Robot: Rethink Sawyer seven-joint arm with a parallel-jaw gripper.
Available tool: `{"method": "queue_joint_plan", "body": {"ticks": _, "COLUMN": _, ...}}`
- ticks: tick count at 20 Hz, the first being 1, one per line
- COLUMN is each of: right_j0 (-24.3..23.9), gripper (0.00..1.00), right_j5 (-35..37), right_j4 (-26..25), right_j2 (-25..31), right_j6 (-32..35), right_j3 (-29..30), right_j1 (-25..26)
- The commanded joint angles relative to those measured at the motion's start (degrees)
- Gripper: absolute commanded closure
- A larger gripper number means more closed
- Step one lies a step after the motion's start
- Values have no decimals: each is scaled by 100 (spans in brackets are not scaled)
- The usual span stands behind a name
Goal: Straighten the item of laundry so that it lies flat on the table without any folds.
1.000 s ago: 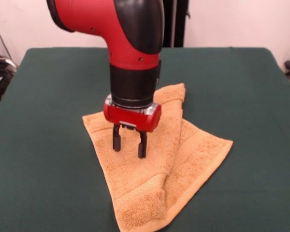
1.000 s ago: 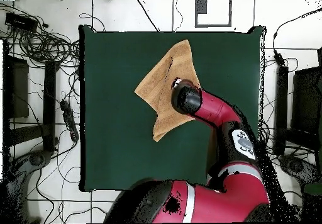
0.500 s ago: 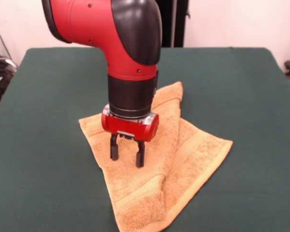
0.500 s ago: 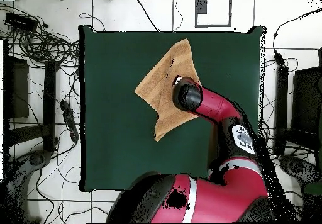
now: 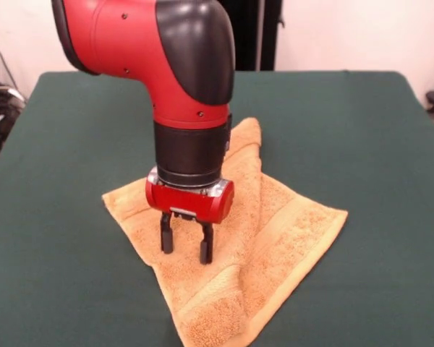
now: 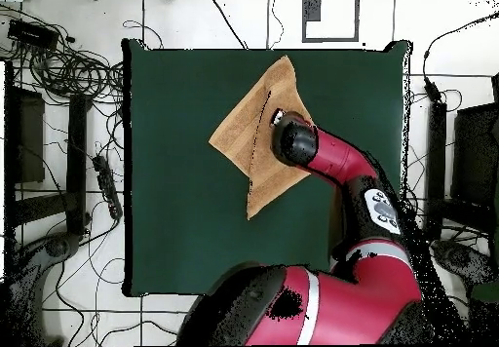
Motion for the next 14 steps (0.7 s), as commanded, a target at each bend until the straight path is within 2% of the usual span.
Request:
{"method": "queue_joint_plan", "body": {"ticks": 1, "right_j0": -39, "gripper": 0, "right_j5": 81, "right_j4": -348, "right_j2": 970, "right_j6": 15, "right_j3": -329, "right_j1": 807}}
{"method": "queue_joint_plan", "body": {"ticks": 2, "right_j0": -33, "gripper": 0, "right_j5": 46, "right_j4": -367, "right_j2": 962, "right_j6": 33, "right_j3": -321, "right_j1": 802}}
{"method": "queue_joint_plan", "body": {"ticks": 3, "right_j0": -36, "gripper": 100, "right_j5": 14, "right_j4": -420, "right_j2": 967, "right_j6": 72, "right_j3": -324, "right_j1": 796}}
{"method": "queue_joint_plan", "body": {"ticks": 14, "right_j0": 47, "gripper": 100, "right_j5": 177, "right_j4": -540, "right_j2": 816, "right_j6": 201, "right_j3": -432, "right_j1": 757}}
